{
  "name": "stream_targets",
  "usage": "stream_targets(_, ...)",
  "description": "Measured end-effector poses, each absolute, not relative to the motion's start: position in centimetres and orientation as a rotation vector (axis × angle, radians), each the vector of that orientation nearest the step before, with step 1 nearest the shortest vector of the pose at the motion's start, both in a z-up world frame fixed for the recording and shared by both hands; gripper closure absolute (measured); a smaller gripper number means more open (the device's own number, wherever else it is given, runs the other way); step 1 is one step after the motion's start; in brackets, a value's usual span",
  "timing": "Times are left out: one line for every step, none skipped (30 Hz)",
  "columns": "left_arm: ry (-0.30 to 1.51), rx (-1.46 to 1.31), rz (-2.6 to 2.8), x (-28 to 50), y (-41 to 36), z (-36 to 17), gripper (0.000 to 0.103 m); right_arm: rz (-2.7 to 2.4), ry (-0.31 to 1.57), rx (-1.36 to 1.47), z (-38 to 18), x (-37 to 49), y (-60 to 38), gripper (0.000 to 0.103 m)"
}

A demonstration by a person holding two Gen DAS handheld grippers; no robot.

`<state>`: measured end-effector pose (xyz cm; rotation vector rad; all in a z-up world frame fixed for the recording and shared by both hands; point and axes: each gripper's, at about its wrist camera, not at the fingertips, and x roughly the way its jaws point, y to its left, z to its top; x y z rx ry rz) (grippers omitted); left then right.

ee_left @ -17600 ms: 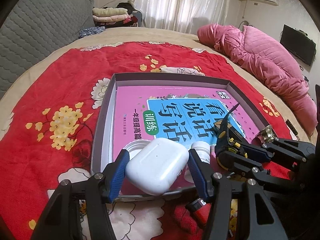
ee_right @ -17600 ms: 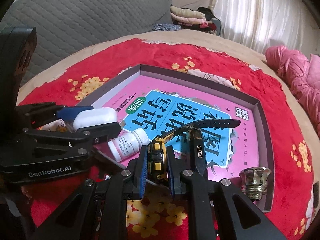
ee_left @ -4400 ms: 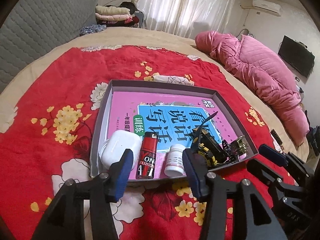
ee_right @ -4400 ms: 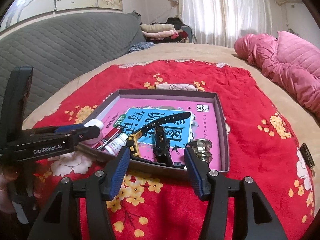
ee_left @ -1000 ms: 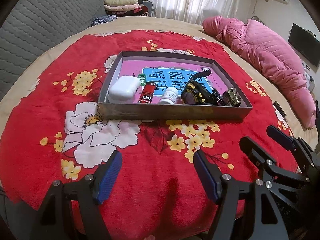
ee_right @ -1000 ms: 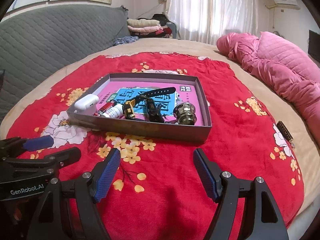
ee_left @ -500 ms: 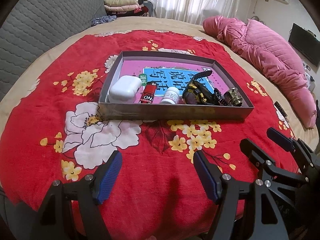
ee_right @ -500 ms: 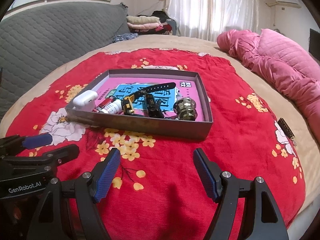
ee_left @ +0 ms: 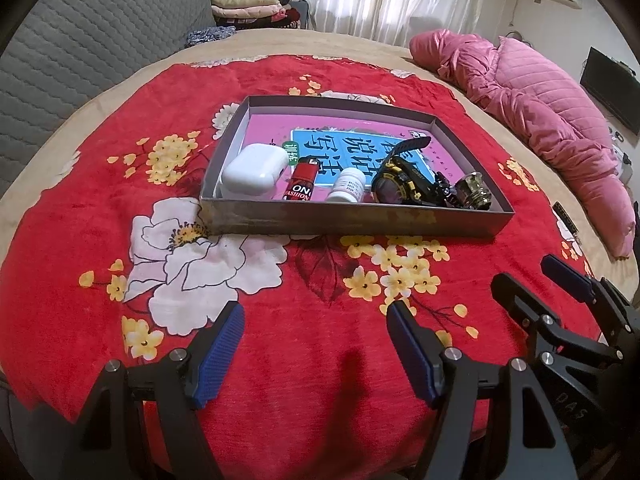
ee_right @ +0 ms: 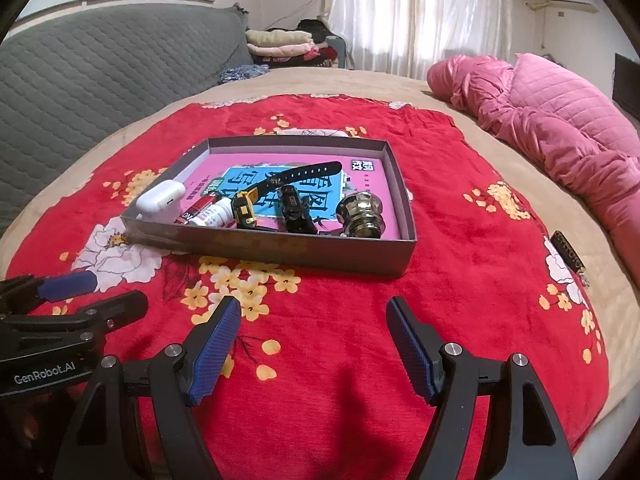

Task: Organize rigid objects

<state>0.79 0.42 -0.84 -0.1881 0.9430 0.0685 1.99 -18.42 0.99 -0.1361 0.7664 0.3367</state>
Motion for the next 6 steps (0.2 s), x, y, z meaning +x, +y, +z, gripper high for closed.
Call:
stream_targets(0.942, -0.19, 0.068, 0.81, 0.48, -0.91, 0.03, 0.338, 0.765, -0.135, 0.99, 2.0, -18.43, 0.027)
stream_targets(0.943, -0.193, 0.069, 0.87, 0.57, -1.04, 0.03, 0.339, 0.764, -0.136, 0.98, 1.99, -18.42, 0.027)
stream_targets(0.944, -0.198, 0.069, 0.92, 0.68, -1.19, 0.03, 0.339, 0.763, -0.136, 0.98, 1.99, -18.44, 0.027)
stream_targets(0.948, -0.208, 0.066, 1.02, 0.87, -1.4, 0.03, 0.338, 0.762, -0.136, 0.97, 2.03, -18.46, 0.027)
stream_targets(0.951, -0.216, 0.066, 1.13, 1.06, -1.61, 0.03, 0.337, 0.761, -0.135, 0.96, 2.09, -18.53, 0.027)
stream_targets(0.954, -0.222, 0.068, 1.26, 1.26, -1.82, 0.03, 0.337, 0.76, -0.133, 0.92, 2.18, -18.58, 0.027)
